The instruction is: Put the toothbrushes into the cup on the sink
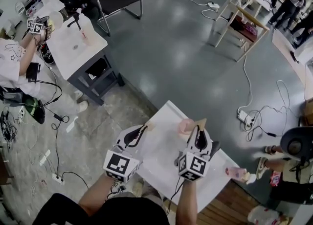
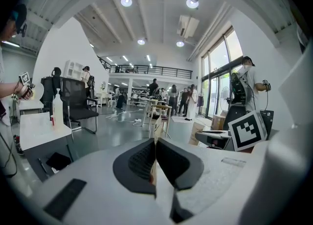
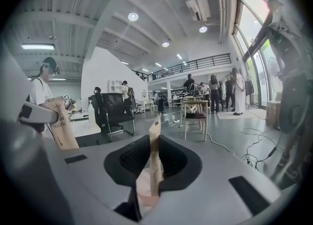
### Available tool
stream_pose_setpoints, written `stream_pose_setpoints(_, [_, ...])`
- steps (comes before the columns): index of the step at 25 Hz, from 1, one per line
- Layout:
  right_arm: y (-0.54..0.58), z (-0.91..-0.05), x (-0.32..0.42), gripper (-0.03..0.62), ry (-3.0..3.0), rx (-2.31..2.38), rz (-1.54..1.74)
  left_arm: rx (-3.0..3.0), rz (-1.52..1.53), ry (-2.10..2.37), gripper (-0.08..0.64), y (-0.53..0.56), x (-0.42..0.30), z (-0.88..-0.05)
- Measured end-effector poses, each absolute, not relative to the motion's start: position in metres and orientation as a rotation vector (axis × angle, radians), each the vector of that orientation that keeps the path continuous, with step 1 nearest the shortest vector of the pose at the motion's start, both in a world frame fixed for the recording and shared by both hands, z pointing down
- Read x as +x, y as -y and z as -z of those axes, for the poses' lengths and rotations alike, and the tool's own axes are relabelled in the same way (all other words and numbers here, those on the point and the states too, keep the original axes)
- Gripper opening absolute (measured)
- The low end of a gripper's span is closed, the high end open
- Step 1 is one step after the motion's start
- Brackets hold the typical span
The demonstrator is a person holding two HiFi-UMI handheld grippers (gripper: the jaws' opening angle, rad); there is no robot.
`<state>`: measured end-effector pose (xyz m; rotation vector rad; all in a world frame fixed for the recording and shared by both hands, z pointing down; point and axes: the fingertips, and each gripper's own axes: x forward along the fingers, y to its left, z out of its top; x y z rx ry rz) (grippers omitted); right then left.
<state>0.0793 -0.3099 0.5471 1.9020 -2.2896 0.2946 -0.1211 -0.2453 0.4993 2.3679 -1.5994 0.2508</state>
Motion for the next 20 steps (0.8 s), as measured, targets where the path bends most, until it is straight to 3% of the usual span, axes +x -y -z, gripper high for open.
stream_pose_setpoints(20, [0.315, -0.576, 0.085, 0.054, 2.236, 1.898, -0.367, 2.344, -0.275, 1.581, 0.006, 0.253, -0.12, -0.516])
